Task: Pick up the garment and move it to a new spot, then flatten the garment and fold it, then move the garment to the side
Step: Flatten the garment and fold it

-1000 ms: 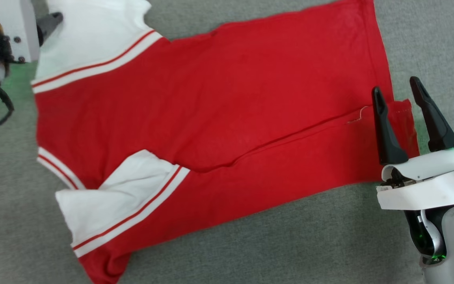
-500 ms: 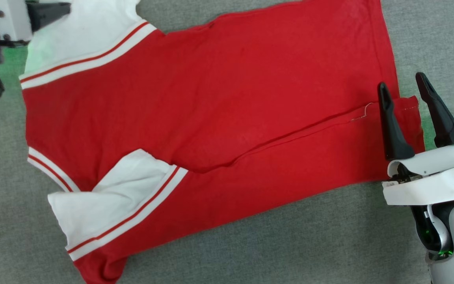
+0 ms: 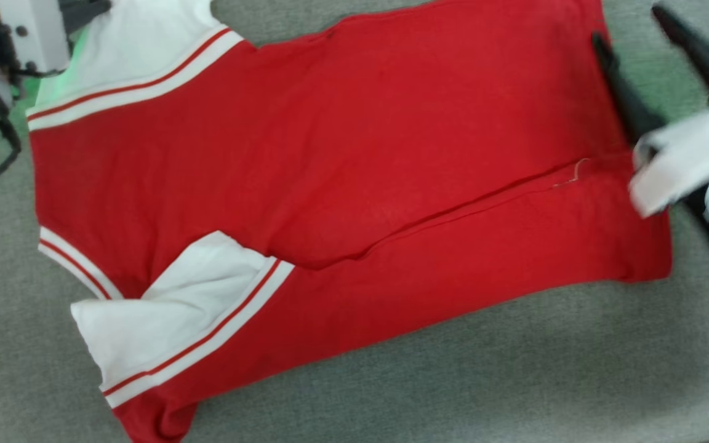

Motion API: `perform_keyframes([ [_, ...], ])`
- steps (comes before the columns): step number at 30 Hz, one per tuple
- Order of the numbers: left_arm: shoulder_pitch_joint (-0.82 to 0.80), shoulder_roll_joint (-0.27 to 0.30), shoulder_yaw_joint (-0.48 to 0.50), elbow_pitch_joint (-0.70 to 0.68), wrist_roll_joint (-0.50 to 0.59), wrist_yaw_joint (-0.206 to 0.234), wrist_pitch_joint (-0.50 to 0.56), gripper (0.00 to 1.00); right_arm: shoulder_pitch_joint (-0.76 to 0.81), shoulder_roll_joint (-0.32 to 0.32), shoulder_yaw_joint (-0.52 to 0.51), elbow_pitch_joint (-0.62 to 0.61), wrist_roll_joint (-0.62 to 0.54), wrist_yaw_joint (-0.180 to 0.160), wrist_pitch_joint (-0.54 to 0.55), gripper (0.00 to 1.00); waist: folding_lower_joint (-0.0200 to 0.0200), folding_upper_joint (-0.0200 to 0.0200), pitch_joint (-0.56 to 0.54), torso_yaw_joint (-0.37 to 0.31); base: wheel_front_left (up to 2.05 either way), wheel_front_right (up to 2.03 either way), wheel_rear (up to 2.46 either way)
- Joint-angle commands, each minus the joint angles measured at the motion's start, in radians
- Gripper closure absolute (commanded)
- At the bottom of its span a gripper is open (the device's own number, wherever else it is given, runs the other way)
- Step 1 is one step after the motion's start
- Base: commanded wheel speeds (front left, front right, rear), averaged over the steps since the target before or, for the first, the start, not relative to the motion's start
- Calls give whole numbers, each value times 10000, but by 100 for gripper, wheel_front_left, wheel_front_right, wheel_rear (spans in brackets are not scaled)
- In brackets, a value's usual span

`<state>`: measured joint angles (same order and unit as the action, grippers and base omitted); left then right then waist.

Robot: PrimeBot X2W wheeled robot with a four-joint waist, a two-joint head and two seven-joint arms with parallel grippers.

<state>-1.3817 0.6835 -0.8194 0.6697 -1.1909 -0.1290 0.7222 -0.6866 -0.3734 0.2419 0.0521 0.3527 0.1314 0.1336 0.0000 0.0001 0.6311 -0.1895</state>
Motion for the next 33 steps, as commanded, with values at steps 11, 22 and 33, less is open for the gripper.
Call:
perform_keyframes([
  [11,-13,-555,-1037,-858,-477,-27,-517,100,-4153,-1376,1501,3172,2946,-14,5533,0,0,-1,427,1073,0,0,0],
  [22,-309,-764,-1655,-942,-955,-25,-1043,100,-4468,-2090,3123,4067,4095,-1,7004,49,0,-1,285,1479,0,0,0],
  [33,20,-914,-1973,-1189,-1450,-26,-2461,100,-4540,-2420,3202,4481,4330,-14,5064,100,0,-1,-769,1871,0,0,0],
])
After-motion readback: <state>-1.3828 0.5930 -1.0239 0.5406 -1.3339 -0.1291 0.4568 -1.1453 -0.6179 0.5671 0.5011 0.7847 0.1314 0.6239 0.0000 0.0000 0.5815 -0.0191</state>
